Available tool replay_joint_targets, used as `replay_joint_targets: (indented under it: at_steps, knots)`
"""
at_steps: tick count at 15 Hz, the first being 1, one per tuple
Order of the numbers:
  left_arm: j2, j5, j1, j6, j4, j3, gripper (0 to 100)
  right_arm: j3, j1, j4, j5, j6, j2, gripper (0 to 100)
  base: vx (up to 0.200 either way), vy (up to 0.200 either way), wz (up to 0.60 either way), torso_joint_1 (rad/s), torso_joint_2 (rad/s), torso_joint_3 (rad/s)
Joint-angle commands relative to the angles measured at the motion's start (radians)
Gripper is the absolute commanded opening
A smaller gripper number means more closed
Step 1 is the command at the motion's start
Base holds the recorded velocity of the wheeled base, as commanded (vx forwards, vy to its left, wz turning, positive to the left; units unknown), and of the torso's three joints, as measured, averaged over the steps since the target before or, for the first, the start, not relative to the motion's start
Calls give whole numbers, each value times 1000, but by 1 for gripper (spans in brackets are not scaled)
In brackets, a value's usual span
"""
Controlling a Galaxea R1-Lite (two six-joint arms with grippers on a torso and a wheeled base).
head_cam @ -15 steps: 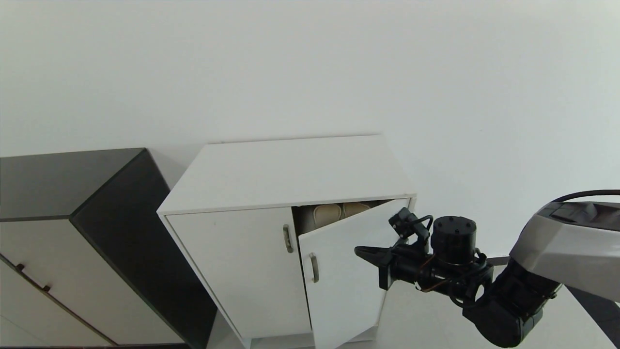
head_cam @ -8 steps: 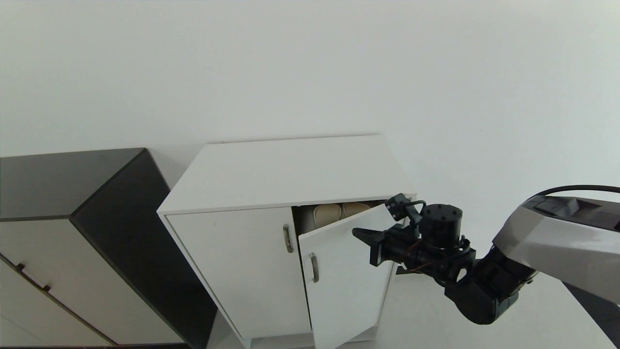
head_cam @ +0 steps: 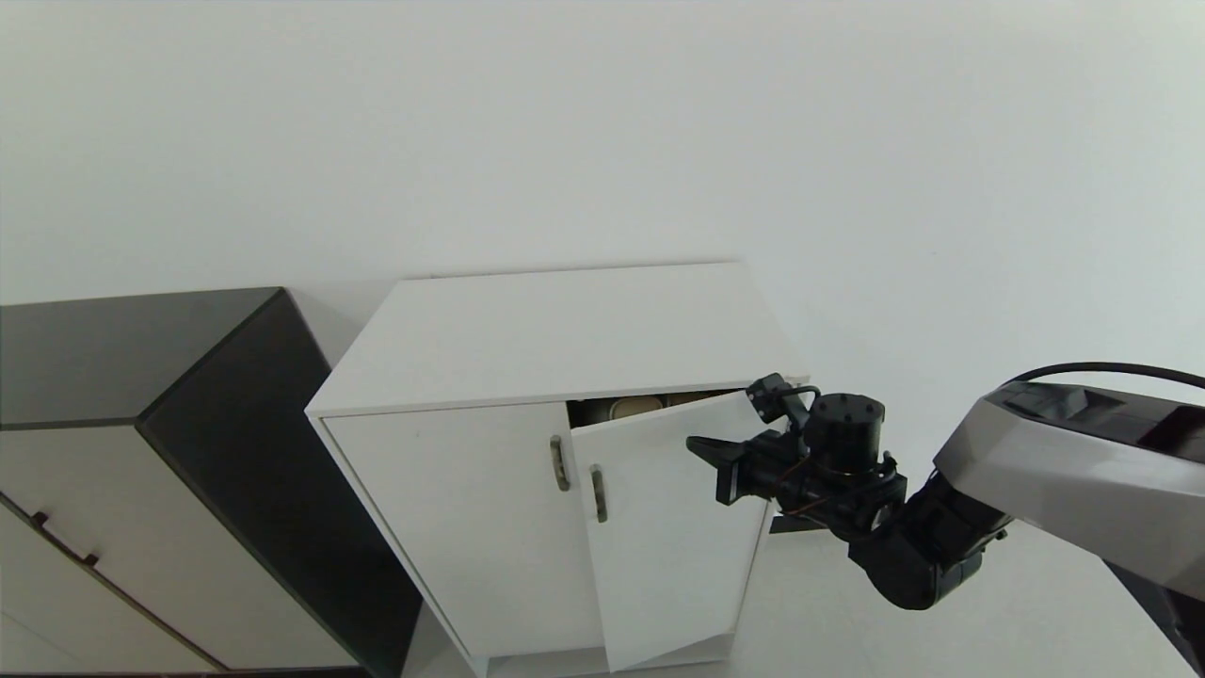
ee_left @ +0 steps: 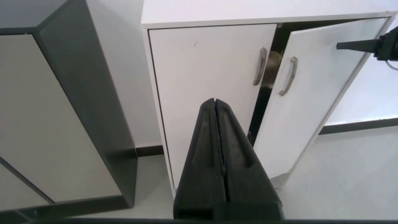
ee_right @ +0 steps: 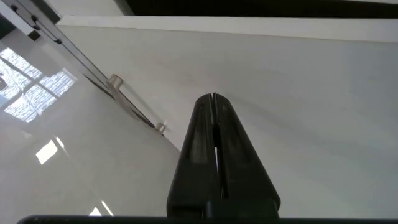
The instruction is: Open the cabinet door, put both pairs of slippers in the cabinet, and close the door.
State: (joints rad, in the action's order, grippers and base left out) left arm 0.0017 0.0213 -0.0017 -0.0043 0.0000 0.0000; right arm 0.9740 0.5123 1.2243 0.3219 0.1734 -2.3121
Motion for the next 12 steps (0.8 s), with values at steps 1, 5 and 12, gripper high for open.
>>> replay_joint_targets:
  at_steps: [1,5,12]
  knots:
    - [0,0,0,0,0,0,0,20,-12,0,0,0,-24,0,0,0,0,0,0,0]
    - [0,0,0,0,0,0,0,69,-28,-28,0,3,-59,0,0,0,0,0,0,0]
    - [0,0,0,0,0,0,0,98,-49,-28,0,3,-98,0,0,0,0,0,0,0]
